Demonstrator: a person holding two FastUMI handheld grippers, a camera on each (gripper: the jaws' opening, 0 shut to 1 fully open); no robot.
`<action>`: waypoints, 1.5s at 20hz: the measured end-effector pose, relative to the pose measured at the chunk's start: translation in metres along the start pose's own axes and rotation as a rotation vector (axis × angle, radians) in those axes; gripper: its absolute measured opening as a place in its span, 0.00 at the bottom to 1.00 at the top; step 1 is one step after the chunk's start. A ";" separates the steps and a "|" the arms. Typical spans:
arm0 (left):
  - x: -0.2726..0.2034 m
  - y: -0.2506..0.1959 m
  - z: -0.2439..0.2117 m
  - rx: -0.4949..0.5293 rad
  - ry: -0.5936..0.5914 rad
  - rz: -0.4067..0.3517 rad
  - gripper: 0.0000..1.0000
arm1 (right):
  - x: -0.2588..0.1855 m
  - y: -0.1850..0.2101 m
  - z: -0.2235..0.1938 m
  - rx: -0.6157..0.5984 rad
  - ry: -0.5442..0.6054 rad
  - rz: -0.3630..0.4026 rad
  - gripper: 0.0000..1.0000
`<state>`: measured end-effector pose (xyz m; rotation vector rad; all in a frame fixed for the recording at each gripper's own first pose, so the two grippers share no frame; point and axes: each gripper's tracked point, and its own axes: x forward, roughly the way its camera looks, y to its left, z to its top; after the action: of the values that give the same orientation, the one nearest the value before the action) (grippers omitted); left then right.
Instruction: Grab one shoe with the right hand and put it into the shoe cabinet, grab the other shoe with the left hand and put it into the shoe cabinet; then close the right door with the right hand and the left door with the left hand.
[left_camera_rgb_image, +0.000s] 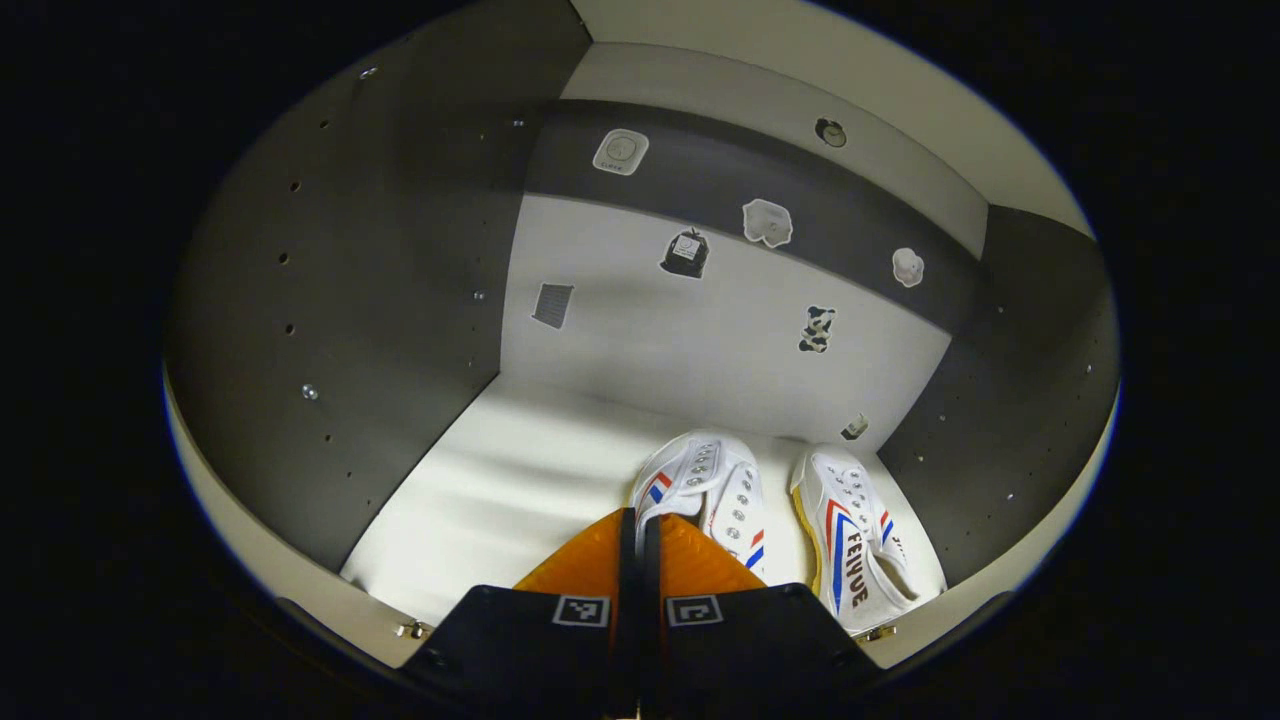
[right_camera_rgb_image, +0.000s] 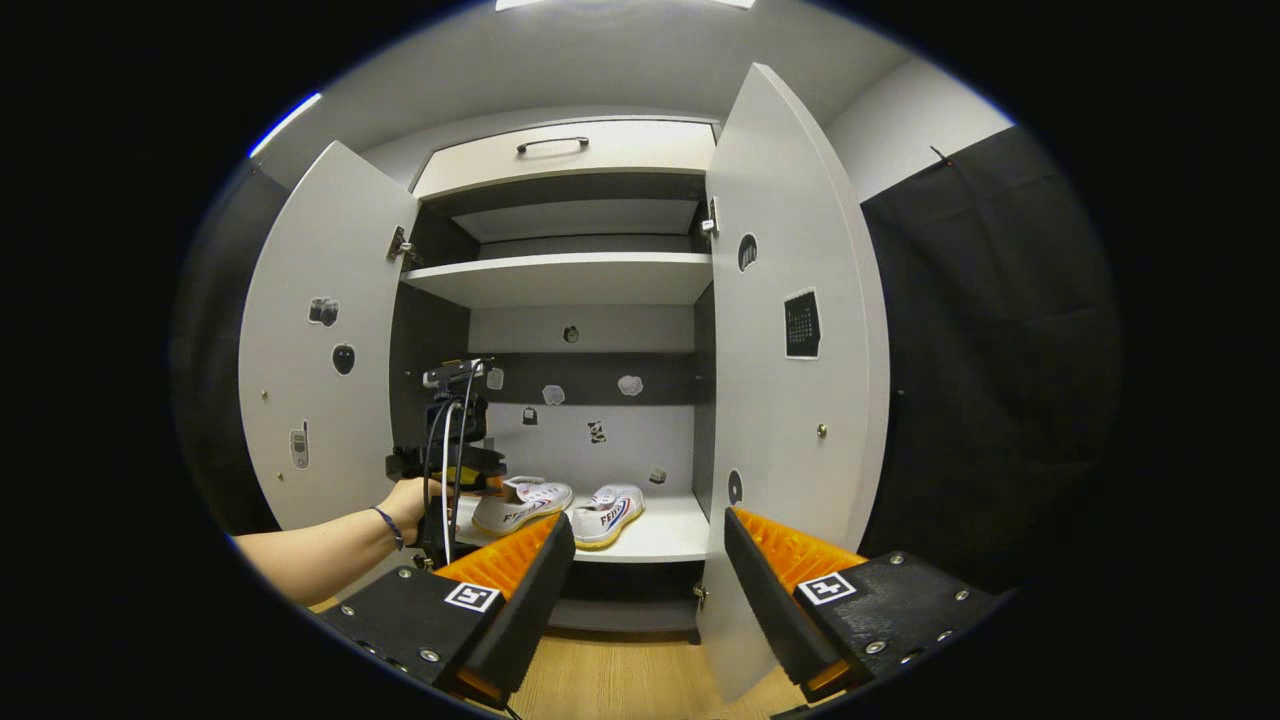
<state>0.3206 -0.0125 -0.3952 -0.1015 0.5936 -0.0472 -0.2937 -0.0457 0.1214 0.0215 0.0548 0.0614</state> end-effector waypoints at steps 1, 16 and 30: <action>-0.002 -0.002 -0.002 0.016 0.004 -0.008 0.09 | 0.001 0.001 -0.001 0.006 0.005 0.006 0.92; -0.136 -0.045 0.041 0.152 -0.310 -0.118 0.97 | -0.021 0.000 0.015 0.000 0.006 0.034 0.92; -0.356 -0.078 -0.013 0.176 -0.409 -0.311 0.96 | -0.039 -0.141 0.045 -0.049 -0.027 -0.209 0.92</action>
<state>0.0174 -0.0647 -0.1998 -0.0295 0.1597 -0.3713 -0.3220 -0.1902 0.1652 -0.0323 0.0287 -0.1464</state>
